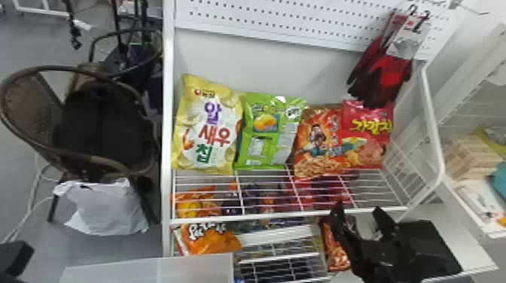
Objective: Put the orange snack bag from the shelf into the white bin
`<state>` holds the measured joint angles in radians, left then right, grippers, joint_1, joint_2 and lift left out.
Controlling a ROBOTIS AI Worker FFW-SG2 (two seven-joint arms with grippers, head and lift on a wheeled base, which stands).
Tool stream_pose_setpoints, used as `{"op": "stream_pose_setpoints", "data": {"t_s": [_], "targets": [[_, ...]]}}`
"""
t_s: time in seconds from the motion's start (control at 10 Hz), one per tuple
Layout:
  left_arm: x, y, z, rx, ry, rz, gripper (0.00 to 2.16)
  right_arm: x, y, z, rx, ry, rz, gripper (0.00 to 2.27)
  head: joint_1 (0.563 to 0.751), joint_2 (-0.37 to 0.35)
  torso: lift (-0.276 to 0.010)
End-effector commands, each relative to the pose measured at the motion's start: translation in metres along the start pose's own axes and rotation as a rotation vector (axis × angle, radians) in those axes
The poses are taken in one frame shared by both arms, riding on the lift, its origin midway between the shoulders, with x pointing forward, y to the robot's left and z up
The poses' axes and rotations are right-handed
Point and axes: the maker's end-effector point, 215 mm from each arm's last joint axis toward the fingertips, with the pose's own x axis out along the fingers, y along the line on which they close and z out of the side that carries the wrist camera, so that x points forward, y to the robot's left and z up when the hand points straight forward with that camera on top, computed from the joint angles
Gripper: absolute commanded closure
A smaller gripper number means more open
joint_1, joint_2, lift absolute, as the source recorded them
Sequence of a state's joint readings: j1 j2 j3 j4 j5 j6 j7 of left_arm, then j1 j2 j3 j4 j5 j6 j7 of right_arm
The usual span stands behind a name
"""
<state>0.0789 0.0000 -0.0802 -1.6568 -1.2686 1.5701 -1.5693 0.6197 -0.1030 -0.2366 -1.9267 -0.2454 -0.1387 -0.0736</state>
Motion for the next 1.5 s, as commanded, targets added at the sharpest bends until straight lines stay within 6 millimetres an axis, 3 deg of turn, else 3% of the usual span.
{"op": "stream_pose_setpoints", "data": {"t_s": [0.0, 0.8, 1.4], "targets": [[0.000, -0.002, -0.001, -0.008, -0.001, -0.014, 2.14, 0.000, 0.002, 0.000, 0.000, 0.001, 0.004, 0.13, 0.695, -0.299, 0.001], [0.003, 0.000, -0.007, -0.016, 0.010, -0.014, 2.14, 0.009, 0.009, 0.009, 0.003, -0.016, 0.014, 0.13, 0.695, -0.286, 0.001], [0.008, 0.002, -0.019, -0.024, 0.029, -0.014, 2.14, 0.064, 0.049, 0.018, -0.040, 0.086, 0.075, 0.12, 0.695, -0.241, 0.001]]}}
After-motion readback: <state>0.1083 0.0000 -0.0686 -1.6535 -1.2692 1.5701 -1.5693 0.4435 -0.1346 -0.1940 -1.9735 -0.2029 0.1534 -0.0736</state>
